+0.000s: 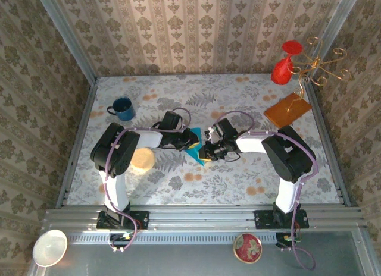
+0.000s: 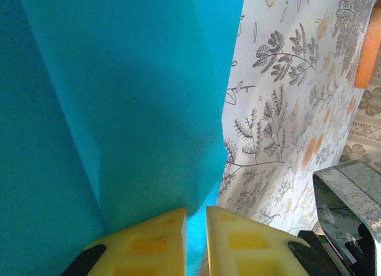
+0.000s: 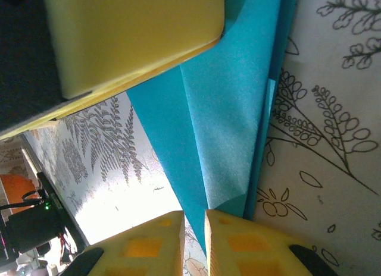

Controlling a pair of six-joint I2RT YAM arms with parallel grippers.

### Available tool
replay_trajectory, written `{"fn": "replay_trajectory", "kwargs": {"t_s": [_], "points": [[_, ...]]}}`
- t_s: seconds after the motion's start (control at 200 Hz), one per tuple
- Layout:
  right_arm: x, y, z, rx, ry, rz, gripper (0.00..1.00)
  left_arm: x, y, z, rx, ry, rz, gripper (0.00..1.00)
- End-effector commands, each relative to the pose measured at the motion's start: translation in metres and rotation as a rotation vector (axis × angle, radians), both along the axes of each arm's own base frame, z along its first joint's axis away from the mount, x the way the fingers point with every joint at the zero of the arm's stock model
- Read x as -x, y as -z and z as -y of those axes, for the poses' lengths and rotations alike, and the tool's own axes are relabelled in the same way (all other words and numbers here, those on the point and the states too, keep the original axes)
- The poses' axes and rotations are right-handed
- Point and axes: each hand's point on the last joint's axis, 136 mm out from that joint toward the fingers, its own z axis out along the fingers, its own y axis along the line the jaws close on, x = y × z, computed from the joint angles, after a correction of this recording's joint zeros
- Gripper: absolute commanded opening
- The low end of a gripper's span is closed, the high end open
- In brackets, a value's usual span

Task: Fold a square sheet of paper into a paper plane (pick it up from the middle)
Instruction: Fourth fold the wing at the center of the table.

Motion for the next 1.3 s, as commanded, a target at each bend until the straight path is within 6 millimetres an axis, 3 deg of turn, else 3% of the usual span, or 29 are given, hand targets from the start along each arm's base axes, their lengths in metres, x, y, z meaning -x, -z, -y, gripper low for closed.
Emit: {"fn": "replay_trajectory", "kwargs": {"t_s": [0.0,0.7,1.015,1.295], "points": [[0.004,0.01,0.005,0.048,-0.009,-0.016,0.19,-0.002,0.001,0.002,-0.003,0.01,-0.004,0.17],[0.02,0.035,0.026,0.194,-0.018,-0.108,0.17,-0.008,-0.002,0.001,0.0,0.011,0.008,0.18],[0.037,0.036,0.037,0.192,-0.059,-0.147,0.17,-0.016,-0.002,-0.004,-0.004,0.012,0.018,0.17],[0.04,0.038,0.041,0.192,-0.056,-0.156,0.17,-0.019,0.002,-0.003,-0.001,0.015,0.016,0.17]]}}
